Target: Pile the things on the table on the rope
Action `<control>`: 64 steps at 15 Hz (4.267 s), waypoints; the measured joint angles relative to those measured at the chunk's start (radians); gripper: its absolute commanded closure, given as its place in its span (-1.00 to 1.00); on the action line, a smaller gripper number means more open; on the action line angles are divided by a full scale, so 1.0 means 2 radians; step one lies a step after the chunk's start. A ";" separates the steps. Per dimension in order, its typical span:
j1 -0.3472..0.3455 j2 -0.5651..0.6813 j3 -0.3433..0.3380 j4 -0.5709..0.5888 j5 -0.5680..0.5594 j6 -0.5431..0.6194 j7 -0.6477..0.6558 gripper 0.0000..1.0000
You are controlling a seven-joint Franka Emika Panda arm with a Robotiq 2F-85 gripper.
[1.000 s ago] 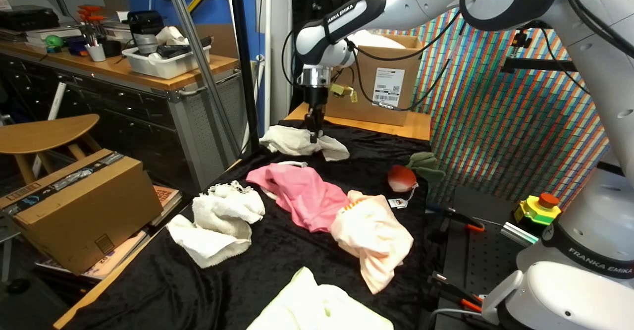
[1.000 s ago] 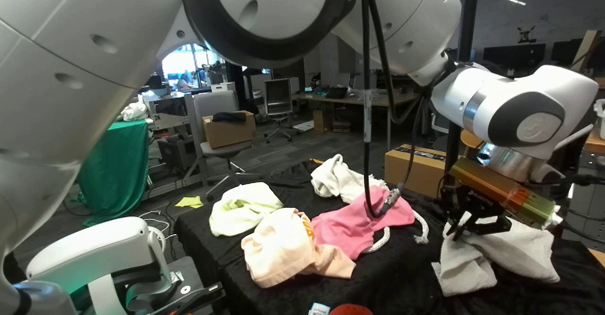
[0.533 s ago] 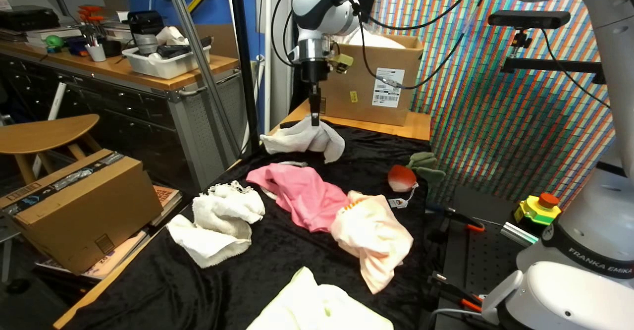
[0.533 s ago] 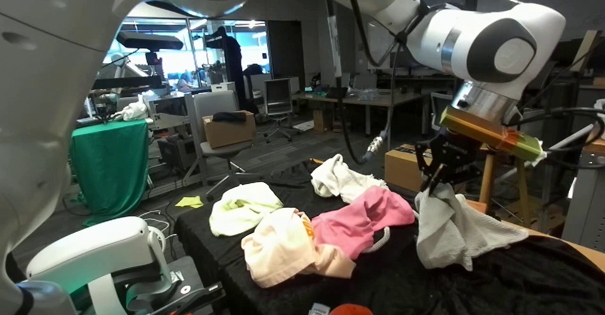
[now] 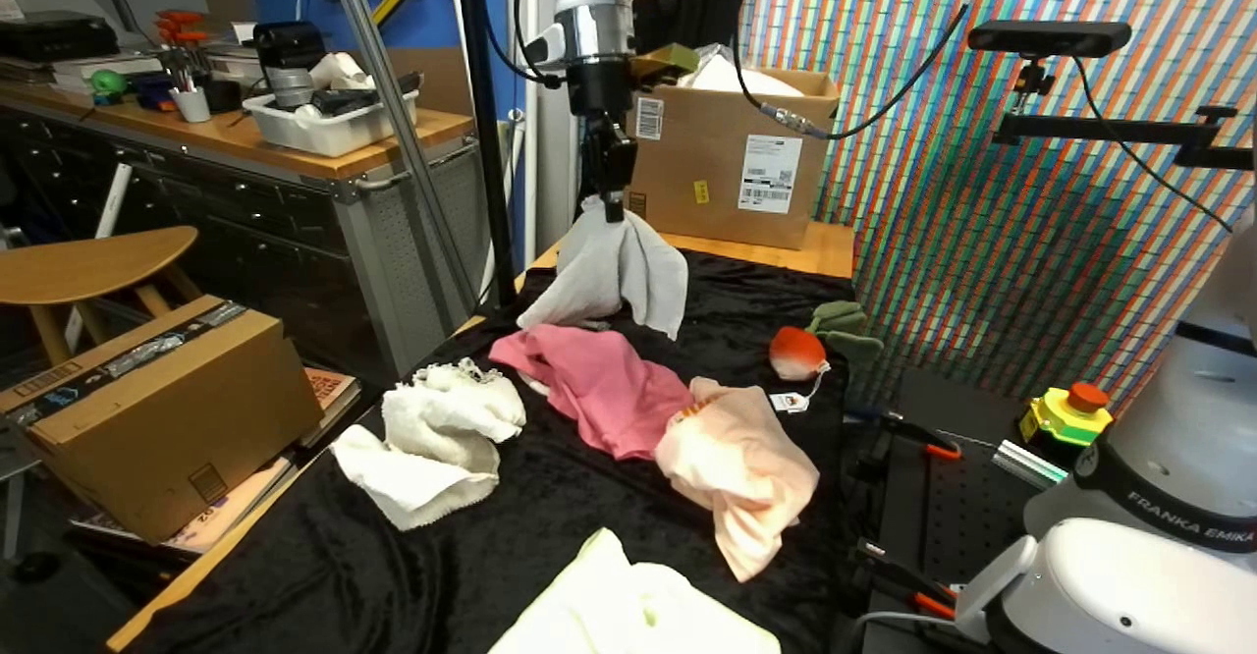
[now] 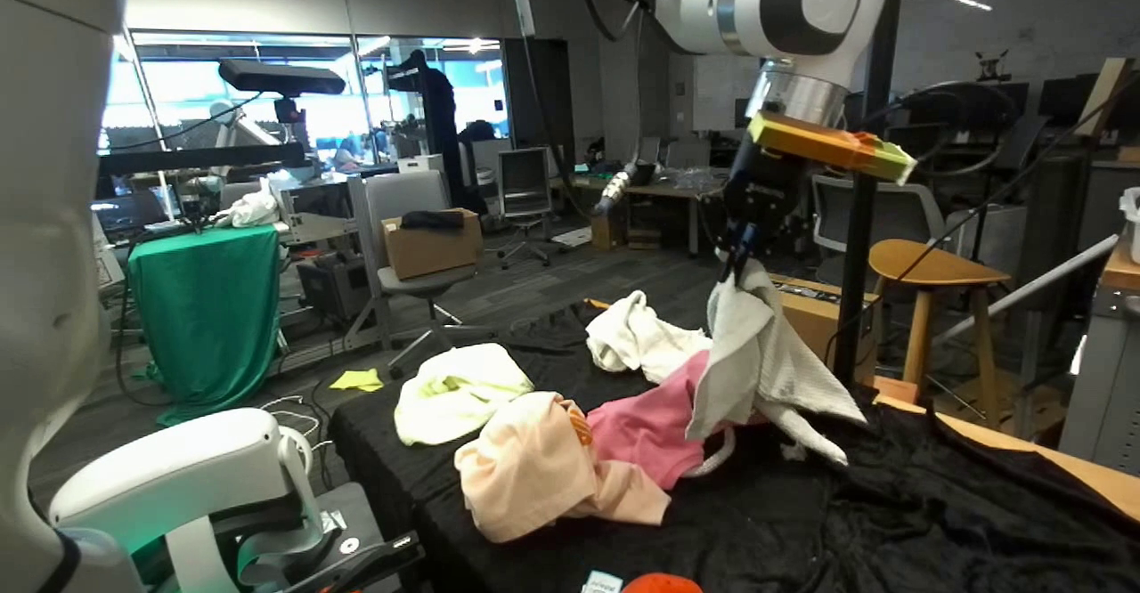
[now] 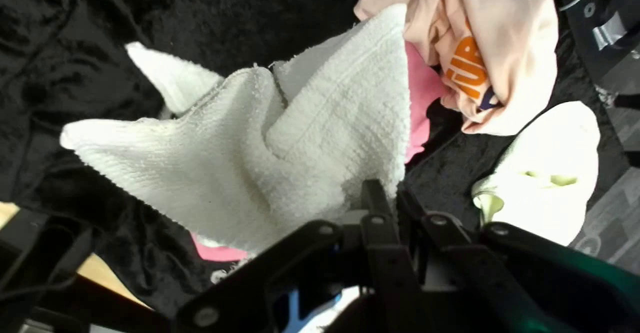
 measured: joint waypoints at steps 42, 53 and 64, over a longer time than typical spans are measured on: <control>0.208 0.145 0.022 0.021 -0.094 0.265 0.443 -1.00; 0.207 0.187 0.001 0.054 -0.094 0.279 0.471 -1.00; 0.206 0.207 0.001 0.079 -0.096 0.257 0.466 0.62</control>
